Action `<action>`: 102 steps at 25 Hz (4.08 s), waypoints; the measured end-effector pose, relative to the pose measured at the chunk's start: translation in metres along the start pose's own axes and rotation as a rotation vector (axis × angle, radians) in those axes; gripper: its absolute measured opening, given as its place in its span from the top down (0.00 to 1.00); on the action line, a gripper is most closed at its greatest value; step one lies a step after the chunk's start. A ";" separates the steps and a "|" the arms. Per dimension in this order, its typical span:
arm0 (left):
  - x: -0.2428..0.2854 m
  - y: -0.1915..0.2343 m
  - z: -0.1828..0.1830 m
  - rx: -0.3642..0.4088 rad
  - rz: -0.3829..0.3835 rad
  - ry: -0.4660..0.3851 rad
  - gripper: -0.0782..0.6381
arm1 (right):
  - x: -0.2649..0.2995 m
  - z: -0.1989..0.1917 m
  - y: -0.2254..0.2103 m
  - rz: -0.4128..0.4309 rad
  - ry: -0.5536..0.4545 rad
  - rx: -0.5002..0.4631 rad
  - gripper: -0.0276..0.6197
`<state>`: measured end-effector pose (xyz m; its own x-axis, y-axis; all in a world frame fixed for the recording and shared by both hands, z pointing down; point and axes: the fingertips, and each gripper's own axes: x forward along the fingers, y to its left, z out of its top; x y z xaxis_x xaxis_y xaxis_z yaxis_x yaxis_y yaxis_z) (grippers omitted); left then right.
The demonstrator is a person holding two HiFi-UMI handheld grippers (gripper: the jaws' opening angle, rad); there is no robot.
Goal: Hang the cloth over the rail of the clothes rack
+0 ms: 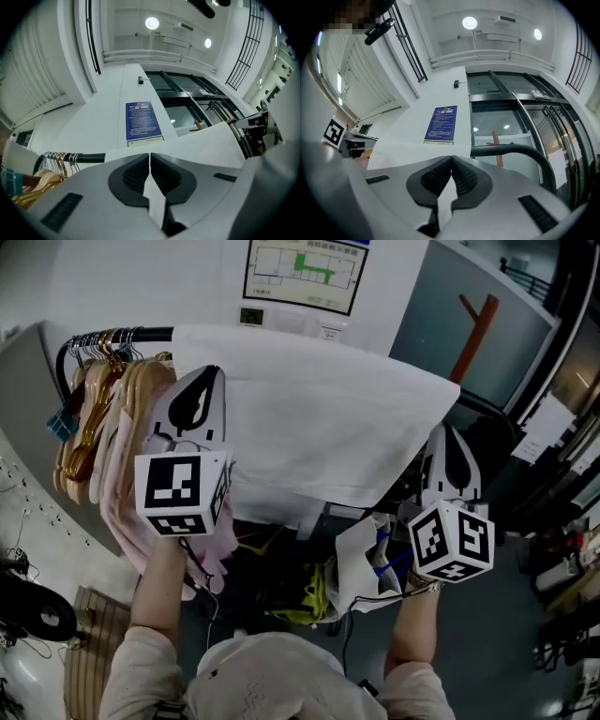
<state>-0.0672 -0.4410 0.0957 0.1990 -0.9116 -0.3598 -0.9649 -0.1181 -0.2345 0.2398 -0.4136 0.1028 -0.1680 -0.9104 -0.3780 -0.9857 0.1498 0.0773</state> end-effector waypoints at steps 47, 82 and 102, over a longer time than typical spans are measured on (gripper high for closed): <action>-0.215 -0.215 -0.294 -0.299 -0.470 0.348 0.87 | -0.185 -0.322 0.203 0.525 0.431 0.249 0.93; -0.212 -0.222 -0.306 -0.299 -0.383 0.382 0.87 | -0.194 -0.328 0.198 0.566 0.458 0.295 0.93; -0.201 -0.228 -0.316 -0.263 -0.398 0.405 0.87 | -0.180 -0.338 0.187 0.553 0.465 0.302 0.93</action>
<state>0.0587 -0.3551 0.5066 0.5211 -0.8485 0.0919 -0.8502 -0.5255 -0.0312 0.0904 -0.3516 0.4972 -0.6782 -0.7313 0.0723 -0.7330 0.6661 -0.1377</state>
